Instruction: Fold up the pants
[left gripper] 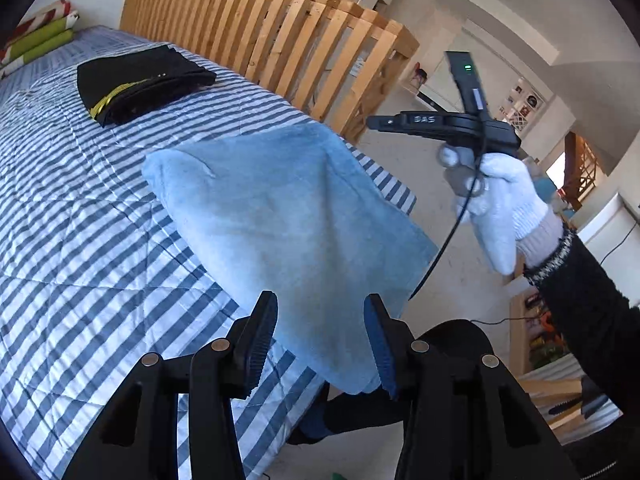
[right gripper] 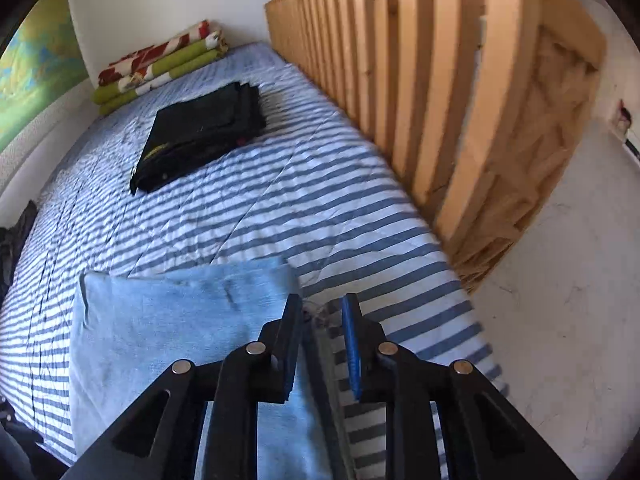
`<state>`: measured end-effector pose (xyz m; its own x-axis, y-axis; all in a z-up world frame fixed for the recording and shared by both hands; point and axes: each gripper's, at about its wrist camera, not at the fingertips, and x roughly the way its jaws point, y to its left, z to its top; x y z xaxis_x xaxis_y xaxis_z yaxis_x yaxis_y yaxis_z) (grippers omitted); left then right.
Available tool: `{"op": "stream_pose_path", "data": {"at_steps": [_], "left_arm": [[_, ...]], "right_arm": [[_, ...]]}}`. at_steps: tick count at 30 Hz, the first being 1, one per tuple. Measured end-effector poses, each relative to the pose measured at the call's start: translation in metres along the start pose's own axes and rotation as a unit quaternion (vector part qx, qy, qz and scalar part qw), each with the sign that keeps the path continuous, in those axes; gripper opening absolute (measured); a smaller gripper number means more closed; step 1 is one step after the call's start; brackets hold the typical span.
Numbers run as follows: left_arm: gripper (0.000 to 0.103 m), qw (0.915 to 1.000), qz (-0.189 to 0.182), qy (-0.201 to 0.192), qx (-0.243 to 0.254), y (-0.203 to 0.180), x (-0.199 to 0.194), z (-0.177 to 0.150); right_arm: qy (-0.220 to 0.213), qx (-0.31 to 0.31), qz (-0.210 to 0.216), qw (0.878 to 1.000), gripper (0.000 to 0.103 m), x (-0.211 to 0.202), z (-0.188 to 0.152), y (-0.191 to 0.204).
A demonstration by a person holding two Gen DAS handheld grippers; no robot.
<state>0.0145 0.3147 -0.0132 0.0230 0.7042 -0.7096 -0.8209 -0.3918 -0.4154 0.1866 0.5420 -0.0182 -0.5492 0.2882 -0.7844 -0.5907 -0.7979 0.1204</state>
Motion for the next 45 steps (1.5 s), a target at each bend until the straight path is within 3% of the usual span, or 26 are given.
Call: {"op": "stream_pose_path", "data": {"at_steps": [5, 7, 9, 12, 14, 17, 20, 23, 28, 32, 35, 38, 40, 42, 44, 45], "left_arm": [[0.048, 0.9968, -0.033, 0.048, 0.055, -0.041, 0.060, -0.028], [0.048, 0.9952, -0.014, 0.059, 0.077, -0.053, 0.080, -0.042], [0.050, 0.9929, 0.009, 0.050, 0.108, -0.065, 0.083, -0.048], [0.051, 0.9929, 0.005, 0.047, 0.110, -0.068, 0.067, -0.047], [0.051, 0.9946, -0.001, 0.028, 0.100, -0.064, 0.046, -0.045], [0.051, 0.9952, 0.023, 0.006, 0.094, -0.048, 0.023, -0.031], [0.051, 0.9960, 0.056, -0.001, 0.070, -0.020, 0.022, -0.009], [0.051, 0.9974, 0.049, 0.009, 0.051, -0.010, 0.031, 0.004], [0.051, 0.9918, 0.022, 0.049, 0.116, -0.052, 0.073, -0.027], [0.052, 0.9795, 0.045, 0.053, 0.189, -0.082, 0.080, -0.058], [0.052, 0.9931, -0.001, 0.045, 0.108, -0.058, 0.053, -0.042], [0.053, 0.9980, 0.035, 0.015, 0.050, -0.022, 0.028, -0.017], [0.061, 0.9979, 0.065, -0.001, -0.010, 0.010, 0.017, 0.006], [0.073, 0.9949, 0.063, -0.010, -0.078, 0.041, 0.015, 0.025], [0.076, 0.9909, 0.050, 0.001, -0.124, 0.065, 0.026, 0.039], [0.076, 0.9890, 0.050, 0.009, -0.139, 0.074, 0.032, 0.042]], "right_arm": [[0.002, -0.022, 0.059, 0.998, 0.019, -0.047, -0.039, 0.025], [0.024, -0.043, 0.066, 0.997, 0.019, -0.044, -0.063, 0.039], [0.051, -0.067, 0.034, 0.996, 0.019, -0.028, -0.084, 0.045], [0.096, -0.068, -0.027, 0.993, 0.019, 0.003, -0.105, 0.029], [0.092, -0.039, -0.037, 0.994, 0.020, -0.001, -0.104, 0.012], [0.073, -0.006, -0.022, 0.997, 0.021, -0.019, -0.096, 0.001], [0.039, -0.010, 0.013, 0.999, 0.022, -0.035, -0.086, 0.011], [0.037, -0.036, 0.044, 0.998, 0.024, -0.035, -0.085, 0.034], [0.054, -0.091, 0.052, 0.993, 0.026, -0.029, -0.117, 0.056], [0.055, -0.115, 0.013, 0.992, 0.028, -0.038, -0.151, 0.041], [0.060, -0.084, -0.023, 0.994, 0.031, -0.051, -0.162, 0.021], [0.049, -0.052, -0.016, 0.997, 0.034, -0.068, -0.157, 0.008], [0.038, -0.050, -0.015, 0.998, 0.037, -0.074, -0.145, 0.009], [0.018, -0.045, -0.012, 0.999, 0.045, -0.074, -0.128, 0.008], [0.011, -0.033, 0.013, 0.999, 0.068, -0.065, -0.106, 0.007], [0.016, -0.025, 0.029, 0.999, 0.070, -0.055, -0.094, 0.006]]}}
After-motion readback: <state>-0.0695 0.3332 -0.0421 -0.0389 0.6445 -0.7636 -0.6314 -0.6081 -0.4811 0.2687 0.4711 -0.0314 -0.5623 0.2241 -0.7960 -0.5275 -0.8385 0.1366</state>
